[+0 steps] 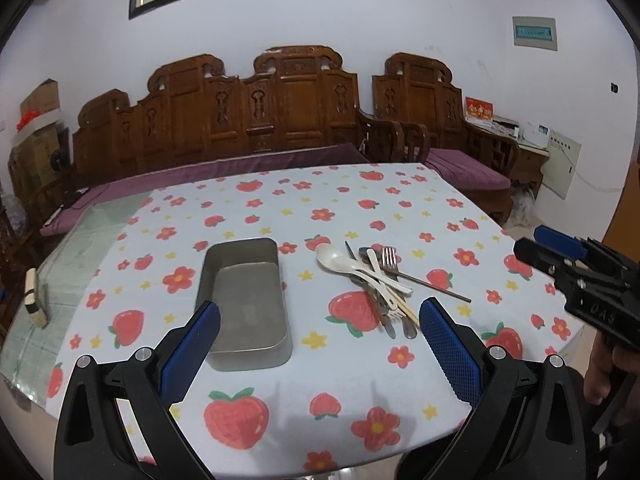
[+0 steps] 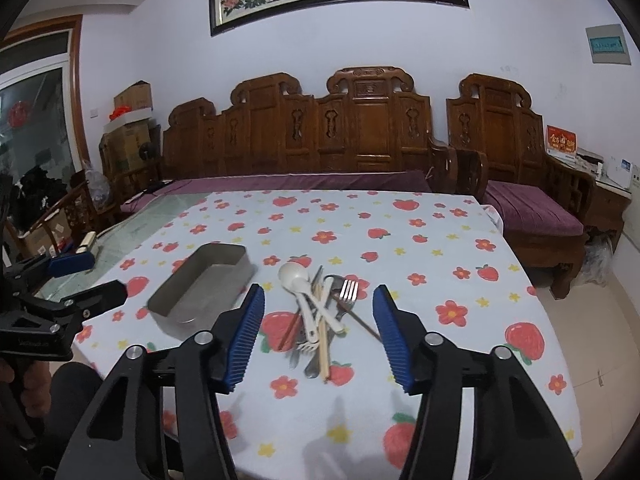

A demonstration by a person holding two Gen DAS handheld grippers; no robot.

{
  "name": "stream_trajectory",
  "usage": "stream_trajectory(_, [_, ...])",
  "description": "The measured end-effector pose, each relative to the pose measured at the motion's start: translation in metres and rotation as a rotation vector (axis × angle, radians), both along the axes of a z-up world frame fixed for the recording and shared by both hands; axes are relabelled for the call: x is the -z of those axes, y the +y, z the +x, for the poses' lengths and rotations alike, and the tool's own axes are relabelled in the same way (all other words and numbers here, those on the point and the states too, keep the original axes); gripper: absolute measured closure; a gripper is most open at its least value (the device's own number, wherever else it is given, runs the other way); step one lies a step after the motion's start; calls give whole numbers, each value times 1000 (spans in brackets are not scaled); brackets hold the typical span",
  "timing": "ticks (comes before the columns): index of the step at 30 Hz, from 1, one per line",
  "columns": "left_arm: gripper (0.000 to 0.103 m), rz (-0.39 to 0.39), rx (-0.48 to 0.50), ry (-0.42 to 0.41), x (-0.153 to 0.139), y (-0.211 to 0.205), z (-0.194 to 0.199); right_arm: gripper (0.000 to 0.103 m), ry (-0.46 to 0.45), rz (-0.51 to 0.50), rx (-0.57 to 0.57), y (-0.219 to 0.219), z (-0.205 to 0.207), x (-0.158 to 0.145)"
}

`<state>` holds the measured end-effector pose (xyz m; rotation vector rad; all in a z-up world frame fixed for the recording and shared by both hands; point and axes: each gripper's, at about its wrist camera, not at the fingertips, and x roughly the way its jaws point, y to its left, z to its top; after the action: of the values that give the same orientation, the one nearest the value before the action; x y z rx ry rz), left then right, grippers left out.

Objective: Organize utensils
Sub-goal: 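Move the left tool down over the utensil pile toward the white spoons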

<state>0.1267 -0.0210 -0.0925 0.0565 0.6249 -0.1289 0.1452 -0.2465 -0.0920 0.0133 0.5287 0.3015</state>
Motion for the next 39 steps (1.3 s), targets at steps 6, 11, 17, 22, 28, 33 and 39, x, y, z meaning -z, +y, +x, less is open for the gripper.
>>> stream_trajectory(6, [6, -8, 22, 40, 18, -6, 22, 51, 34, 5, 9, -15, 36, 13])
stream_trajectory(11, [6, -1, 31, 69, 33, -12, 38, 52, 69, 7, 4, -22, 64, 26])
stream_trajectory(17, [7, -12, 48, 99, 47, -18, 56, 52, 120, -47, -13, -20, 108, 58])
stream_trajectory(22, [8, -13, 72, 117, 57, -32, 76, 52, 182, -49, -9, -30, 136, 91])
stream_trajectory(28, [21, -16, 95, 159, 80, -55, 112, 52, 241, -35, -6, -39, 146, 121])
stream_trajectory(33, [41, -33, 98, 227, 108, -71, 145, 52, 262, -30, 6, -48, 146, 130])
stream_trajectory(39, [67, -57, 115, 299, 130, -85, 172, 52, 280, -14, 29, -56, 149, 136])
